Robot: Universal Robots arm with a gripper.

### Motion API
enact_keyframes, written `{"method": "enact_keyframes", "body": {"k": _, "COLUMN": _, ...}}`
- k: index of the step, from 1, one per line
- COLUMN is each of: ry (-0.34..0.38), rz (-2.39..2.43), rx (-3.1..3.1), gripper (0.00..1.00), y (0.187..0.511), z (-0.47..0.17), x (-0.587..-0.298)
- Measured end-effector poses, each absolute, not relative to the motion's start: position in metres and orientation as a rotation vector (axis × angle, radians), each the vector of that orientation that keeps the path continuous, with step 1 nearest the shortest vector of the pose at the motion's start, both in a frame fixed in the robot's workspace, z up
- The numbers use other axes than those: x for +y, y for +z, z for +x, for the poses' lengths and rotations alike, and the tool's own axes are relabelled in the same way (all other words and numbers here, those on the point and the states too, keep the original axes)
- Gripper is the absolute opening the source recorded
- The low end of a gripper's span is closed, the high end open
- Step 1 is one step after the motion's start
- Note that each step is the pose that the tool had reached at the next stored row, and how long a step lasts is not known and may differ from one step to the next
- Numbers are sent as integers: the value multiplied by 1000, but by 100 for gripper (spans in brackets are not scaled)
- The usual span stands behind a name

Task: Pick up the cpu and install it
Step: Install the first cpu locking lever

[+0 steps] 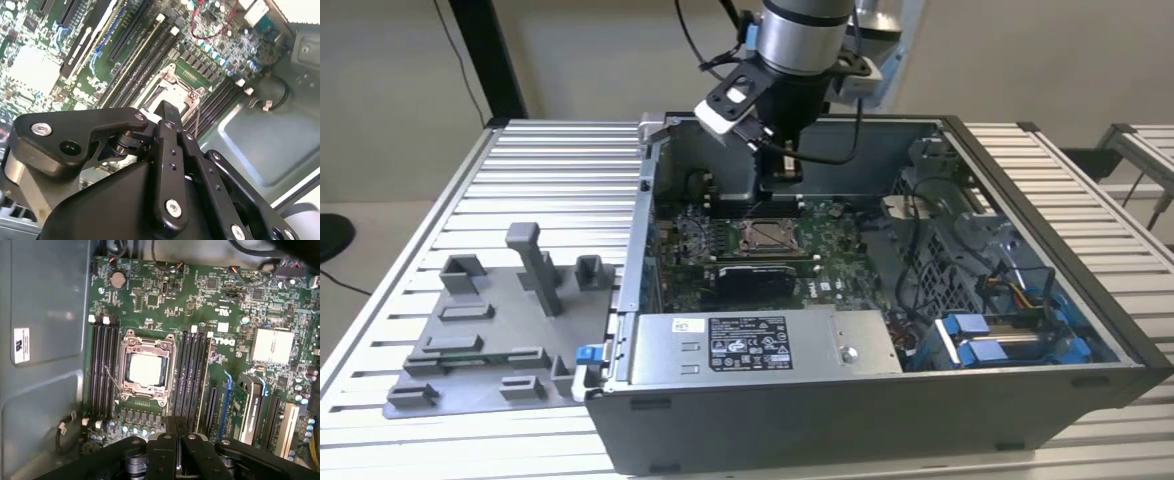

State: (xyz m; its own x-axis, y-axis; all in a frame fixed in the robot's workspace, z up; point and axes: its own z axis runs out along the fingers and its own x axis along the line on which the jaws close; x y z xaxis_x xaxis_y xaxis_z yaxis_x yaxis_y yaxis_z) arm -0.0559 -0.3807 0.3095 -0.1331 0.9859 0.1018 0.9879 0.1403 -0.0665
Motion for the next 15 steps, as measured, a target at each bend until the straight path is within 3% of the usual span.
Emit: {"method": "enact_keyframes", "body": {"k": 15, "ry": 0, "rz": -1656, "rx": -2525, "gripper": 0, "y": 309, "z": -56, "x": -381}}
